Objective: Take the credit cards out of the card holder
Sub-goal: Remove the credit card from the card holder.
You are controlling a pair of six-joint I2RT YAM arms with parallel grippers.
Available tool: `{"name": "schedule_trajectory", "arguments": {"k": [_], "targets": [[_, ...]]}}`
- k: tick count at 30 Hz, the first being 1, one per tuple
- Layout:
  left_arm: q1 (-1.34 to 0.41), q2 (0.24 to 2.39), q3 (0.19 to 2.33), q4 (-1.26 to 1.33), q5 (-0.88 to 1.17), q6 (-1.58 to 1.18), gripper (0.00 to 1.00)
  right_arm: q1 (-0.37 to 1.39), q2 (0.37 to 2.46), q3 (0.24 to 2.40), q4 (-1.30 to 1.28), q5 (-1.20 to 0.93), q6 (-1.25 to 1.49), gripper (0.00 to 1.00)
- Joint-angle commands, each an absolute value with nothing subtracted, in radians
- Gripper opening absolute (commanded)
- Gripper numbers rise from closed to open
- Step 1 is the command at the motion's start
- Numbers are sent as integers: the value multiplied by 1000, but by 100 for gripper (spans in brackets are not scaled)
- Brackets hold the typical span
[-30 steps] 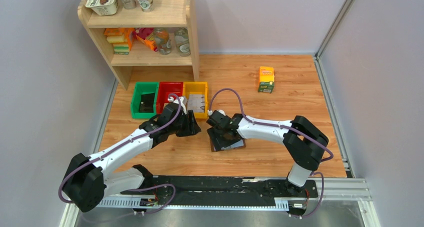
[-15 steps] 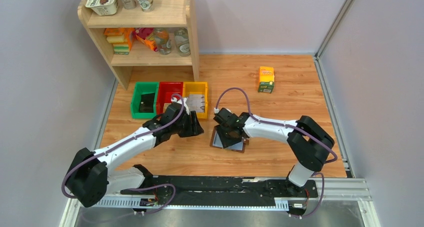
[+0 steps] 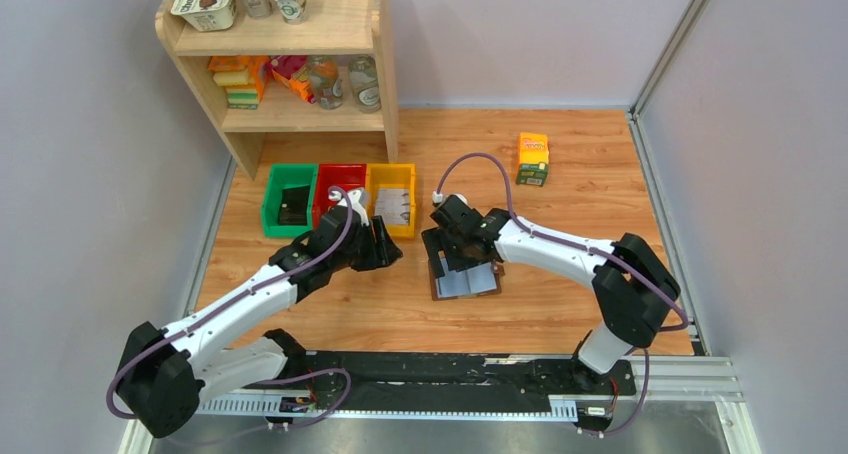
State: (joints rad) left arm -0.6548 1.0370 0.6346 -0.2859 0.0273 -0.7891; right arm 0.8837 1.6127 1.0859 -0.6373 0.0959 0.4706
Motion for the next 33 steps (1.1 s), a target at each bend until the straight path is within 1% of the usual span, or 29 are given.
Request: {"name": "schedule_trajectory", "arguments": {"k": [1,8,13,17,23,26,29,33], "targets": [[-660,991,647,-316,-28,-801,59,873,1663,1132,-617,107,459,85],[-660,1011,652,-313,-6,-801,59,873,1733,1149,-609,94,459,85],[-660,1032,653,-302,15,-801,59,873,1776,1146,-612,95,456,83],[-660,1037,653,-299,23,-804,59,873,1790,1118,-603,89,446,68],[-660,1031,653,-302,32,-808,59,885,1758,1085,-534,-41,402,41],[-660,1023,647,-307,37,-815,59,902,1750,1104,-526,-72,376,32],[-660,1020,640,-302,46,-822,59,908,1753,1120,-534,-63,376,27],[-660,1052,643,-275,72,-833,59,907,1752,1124,-558,0,388,25]]}}
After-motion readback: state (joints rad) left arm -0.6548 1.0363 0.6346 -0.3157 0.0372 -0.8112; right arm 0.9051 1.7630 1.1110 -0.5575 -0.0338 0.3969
